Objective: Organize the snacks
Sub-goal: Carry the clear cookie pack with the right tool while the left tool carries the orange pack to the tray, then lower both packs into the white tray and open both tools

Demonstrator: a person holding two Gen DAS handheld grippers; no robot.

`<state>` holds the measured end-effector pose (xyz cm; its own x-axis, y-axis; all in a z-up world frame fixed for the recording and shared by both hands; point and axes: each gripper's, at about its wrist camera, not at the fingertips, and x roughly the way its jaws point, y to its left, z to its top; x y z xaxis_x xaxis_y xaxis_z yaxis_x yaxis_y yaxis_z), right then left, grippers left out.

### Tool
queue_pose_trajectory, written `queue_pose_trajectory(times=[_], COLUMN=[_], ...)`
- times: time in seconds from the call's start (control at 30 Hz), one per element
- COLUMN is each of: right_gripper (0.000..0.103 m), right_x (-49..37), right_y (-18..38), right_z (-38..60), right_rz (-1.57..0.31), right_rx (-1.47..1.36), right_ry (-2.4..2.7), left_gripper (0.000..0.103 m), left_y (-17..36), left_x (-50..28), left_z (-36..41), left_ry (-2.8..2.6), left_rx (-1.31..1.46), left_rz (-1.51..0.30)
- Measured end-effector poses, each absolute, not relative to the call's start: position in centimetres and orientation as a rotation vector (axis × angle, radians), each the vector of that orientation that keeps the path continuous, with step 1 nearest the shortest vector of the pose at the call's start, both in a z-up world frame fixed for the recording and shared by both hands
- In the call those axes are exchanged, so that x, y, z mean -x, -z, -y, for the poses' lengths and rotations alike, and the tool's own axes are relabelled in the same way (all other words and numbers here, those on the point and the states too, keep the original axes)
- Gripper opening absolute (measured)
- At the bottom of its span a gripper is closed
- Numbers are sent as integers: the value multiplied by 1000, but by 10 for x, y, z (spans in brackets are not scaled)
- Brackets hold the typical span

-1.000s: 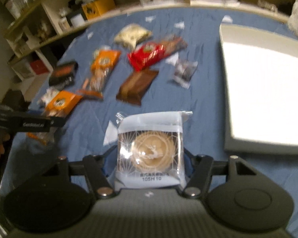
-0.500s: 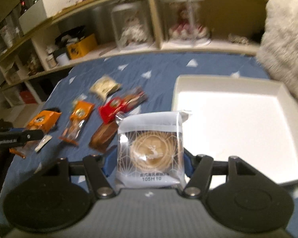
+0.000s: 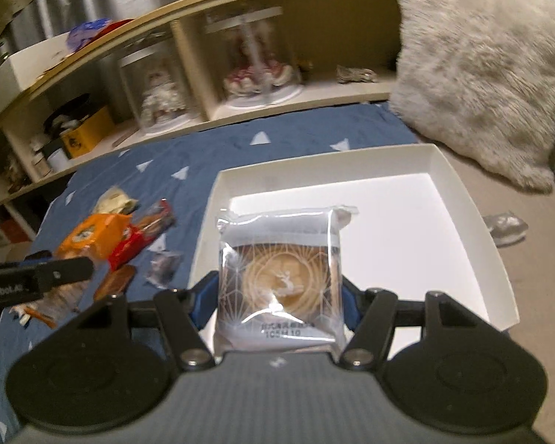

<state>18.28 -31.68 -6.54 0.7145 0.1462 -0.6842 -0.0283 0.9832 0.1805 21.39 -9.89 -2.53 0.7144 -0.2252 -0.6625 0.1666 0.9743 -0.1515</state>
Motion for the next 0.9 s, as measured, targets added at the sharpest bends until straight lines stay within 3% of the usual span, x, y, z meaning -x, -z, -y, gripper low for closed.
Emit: queue_pose_trajectory(times=[0.3,0.67,0.77,0.83,0.9], right_gripper=[70,69,70,70,70], right_x=[-200,-235,-241,-243,-246], right_y=[85,115,119,124,127], right_z=[351,349,346,347,347], right_rz=[-803,-874,-889,-899,-912], right_rx=[-217,-215,-224,-230,-233], right_ry=[-42,-45,-54,-51,-45], left_gripper=[42,44,52,66,66], left_y=[63,99,96,92,88], left_x=[-241,-270,-271,-269,-267], left_z=[164,169,168,166,165], left_ry=[268,202,223,233,245], left_rx=[212,276,253,246,223], left_rz=[-832,-895,-895,-888,-882])
